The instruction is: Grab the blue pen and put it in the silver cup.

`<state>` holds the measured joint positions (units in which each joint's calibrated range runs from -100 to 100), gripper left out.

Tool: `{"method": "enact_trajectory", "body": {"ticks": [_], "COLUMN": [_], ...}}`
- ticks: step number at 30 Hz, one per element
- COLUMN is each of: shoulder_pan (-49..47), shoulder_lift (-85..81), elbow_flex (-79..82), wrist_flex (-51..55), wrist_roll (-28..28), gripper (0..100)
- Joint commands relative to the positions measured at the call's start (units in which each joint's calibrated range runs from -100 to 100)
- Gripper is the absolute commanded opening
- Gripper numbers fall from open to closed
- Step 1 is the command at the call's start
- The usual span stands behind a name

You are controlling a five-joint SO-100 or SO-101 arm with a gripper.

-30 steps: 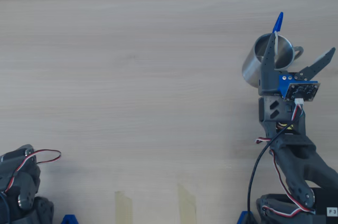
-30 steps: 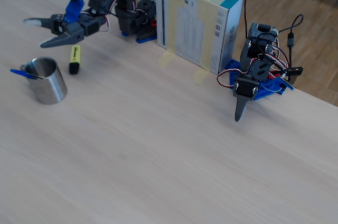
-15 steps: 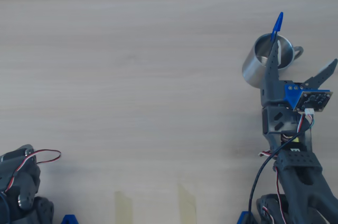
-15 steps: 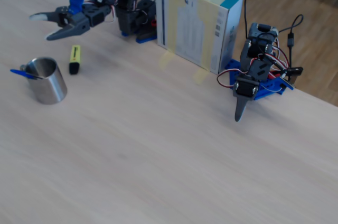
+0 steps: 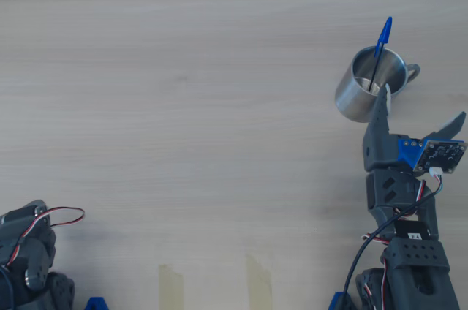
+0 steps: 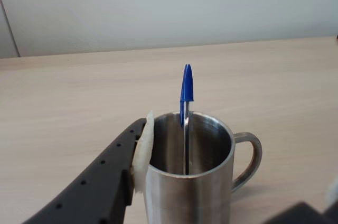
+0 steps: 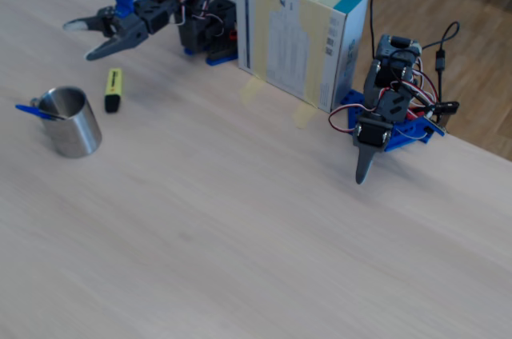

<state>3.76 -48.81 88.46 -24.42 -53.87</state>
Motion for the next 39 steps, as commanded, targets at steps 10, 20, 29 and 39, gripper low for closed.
{"method": "enact_trajectory", "body": {"ticks": [10, 20, 29, 39], "shoulder_pan": [-0.01, -0.36, -0.62, -0.62], "shoulder_lift": [-15.94, -23.76, -30.82, -38.14], "elbow_flex": [10.00, 11.54, 11.54, 11.54], "wrist_flex": [10.74, 23.26, 37.16, 53.29], "wrist_roll": [-1.89, -1.84, -1.84, -1.78], "gripper": [51, 51, 51, 51]}}
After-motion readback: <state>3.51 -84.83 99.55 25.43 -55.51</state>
